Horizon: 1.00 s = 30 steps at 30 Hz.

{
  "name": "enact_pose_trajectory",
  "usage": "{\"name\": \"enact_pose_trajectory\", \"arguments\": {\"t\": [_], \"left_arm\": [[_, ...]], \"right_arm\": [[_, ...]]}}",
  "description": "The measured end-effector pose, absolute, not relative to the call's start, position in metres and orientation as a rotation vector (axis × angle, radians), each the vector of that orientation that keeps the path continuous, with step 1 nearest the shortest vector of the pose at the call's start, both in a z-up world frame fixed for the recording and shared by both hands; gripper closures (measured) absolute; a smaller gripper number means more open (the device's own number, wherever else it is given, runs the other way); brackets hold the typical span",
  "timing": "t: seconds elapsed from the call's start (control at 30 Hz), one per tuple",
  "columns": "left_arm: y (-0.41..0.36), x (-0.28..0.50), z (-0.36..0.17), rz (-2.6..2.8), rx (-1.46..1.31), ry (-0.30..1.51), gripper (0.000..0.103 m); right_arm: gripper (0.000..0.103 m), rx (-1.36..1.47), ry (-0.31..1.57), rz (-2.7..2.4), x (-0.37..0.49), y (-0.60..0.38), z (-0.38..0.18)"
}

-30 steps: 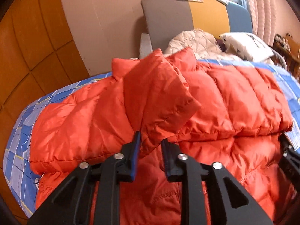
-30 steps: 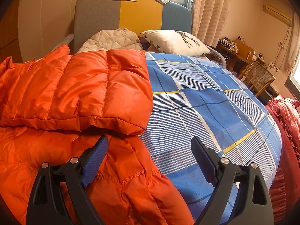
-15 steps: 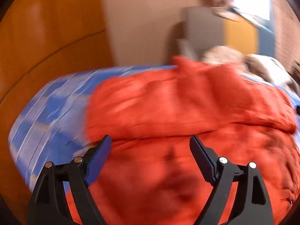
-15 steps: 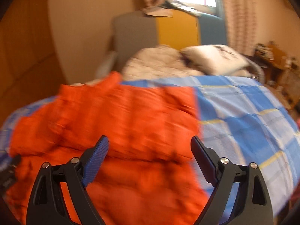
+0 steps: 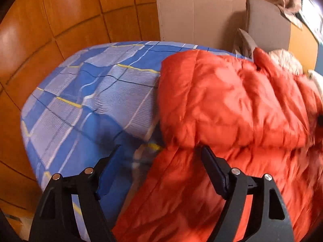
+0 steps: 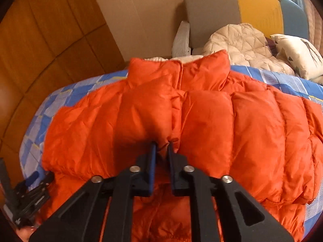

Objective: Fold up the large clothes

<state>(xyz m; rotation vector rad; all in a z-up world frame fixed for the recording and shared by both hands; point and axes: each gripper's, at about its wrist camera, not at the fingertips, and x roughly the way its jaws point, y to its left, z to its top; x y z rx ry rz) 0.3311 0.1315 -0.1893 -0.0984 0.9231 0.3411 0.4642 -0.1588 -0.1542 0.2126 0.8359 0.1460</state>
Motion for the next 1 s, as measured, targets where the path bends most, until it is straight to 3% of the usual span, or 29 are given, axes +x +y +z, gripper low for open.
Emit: {"name": "enact_pose_trajectory", "arguments": {"t": [0.17, 0.3, 0.4, 0.5, 0.57, 0.77, 0.8, 0.83, 0.87, 0.93, 1.0], "left_arm": [[0.131, 0.353, -0.184, 0.360, -0.099, 0.841, 0.014], [0.122, 0.362, -0.190, 0.363, -0.062, 0.816, 0.015], [0.129, 0.368, -0.193, 0.347, -0.134, 0.824, 0.019], [0.149, 0.365, -0.191, 0.414, -0.189, 0.800, 0.017], [0.152, 0.363, -0.200, 0.422, -0.176, 0.842, 0.010], [0.169, 0.360, -0.218, 0.398, -0.232, 0.938, 0.006], [0.170, 0.358, -0.219, 0.386, -0.232, 0.952, 0.006], [0.169, 0.353, -0.217, 0.367, -0.230, 0.956, 0.005], [0.168, 0.347, -0.214, 0.349, -0.213, 0.963, 0.004], [0.161, 0.331, -0.207, 0.346, -0.151, 0.971, 0.003], [0.158, 0.308, -0.195, 0.381, -0.102, 0.914, 0.003]], "right_arm": [[0.101, 0.225, 0.723, 0.022, 0.451, -0.201, -0.132], [0.101, 0.242, 0.816, 0.039, 0.458, -0.212, -0.162], [0.101, 0.220, 0.798, 0.033, 0.455, -0.210, -0.170], [0.101, 0.211, 0.746, -0.010, 0.447, -0.216, -0.160], [0.101, 0.192, 0.745, -0.010, 0.449, -0.215, -0.164], [0.100, 0.190, 0.830, 0.059, 0.458, -0.218, -0.190], [0.097, 0.215, 0.831, 0.072, 0.457, -0.222, -0.188], [0.086, 0.244, 0.836, 0.090, 0.454, -0.226, -0.186], [0.066, 0.260, 0.832, 0.094, 0.450, -0.230, -0.184], [0.045, 0.267, 0.768, 0.088, 0.434, -0.239, -0.173], [0.045, 0.235, 0.717, 0.072, 0.418, -0.241, -0.165]]}}
